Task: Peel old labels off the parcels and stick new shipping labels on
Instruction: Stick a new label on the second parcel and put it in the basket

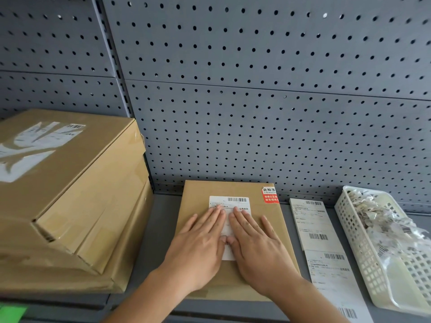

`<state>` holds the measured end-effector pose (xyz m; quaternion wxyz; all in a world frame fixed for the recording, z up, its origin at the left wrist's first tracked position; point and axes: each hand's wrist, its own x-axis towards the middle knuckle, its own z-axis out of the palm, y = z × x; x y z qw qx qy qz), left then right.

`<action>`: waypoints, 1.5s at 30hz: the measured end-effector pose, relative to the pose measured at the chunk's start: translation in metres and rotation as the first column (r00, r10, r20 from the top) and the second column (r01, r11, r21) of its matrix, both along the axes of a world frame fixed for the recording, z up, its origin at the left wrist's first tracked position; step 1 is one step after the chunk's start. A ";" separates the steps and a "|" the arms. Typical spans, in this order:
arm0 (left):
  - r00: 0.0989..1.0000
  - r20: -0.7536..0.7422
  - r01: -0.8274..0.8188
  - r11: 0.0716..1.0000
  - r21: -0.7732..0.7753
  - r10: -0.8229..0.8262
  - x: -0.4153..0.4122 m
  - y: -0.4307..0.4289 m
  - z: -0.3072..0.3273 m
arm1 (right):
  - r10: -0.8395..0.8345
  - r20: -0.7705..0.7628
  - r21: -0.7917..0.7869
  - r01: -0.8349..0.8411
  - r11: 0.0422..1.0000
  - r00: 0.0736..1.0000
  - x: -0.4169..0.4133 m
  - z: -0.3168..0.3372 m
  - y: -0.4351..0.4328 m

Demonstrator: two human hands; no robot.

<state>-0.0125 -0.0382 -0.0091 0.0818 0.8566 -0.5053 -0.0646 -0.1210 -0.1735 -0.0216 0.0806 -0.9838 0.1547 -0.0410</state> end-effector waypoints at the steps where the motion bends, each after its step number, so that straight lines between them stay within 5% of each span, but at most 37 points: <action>1: 1.000 -0.012 -0.016 1.000 0.019 0.017 0.000 0.001 0.001 | -0.011 0.002 0.001 0.011 1.000 1.000 -0.001 0.000 0.000; 8: 0.997 -0.017 -0.079 0.994 0.073 0.080 0.004 0.010 0.008 | -0.087 -0.053 0.006 0.087 0.996 0.995 -0.014 0.012 -0.007; 15: 0.998 -0.053 -0.037 0.999 -0.033 0.035 -0.012 0.016 0.008 | -0.015 0.020 0.000 0.016 1.000 1.000 -0.023 0.013 0.005; 26: 0.976 0.213 0.076 0.993 -0.093 -0.055 -0.028 0.033 -0.021 | 0.026 0.111 -0.108 -0.014 0.994 0.993 -0.038 -0.003 0.034; 41: 0.987 0.127 -0.104 0.994 0.024 0.100 -0.018 0.062 -0.018 | -0.094 0.054 -0.105 0.099 0.989 0.994 -0.065 -0.006 0.015; 45: 0.988 0.008 -0.156 0.985 0.071 0.156 -0.020 0.066 -0.014 | -0.093 0.063 -0.076 0.098 0.992 0.994 -0.065 -0.004 0.015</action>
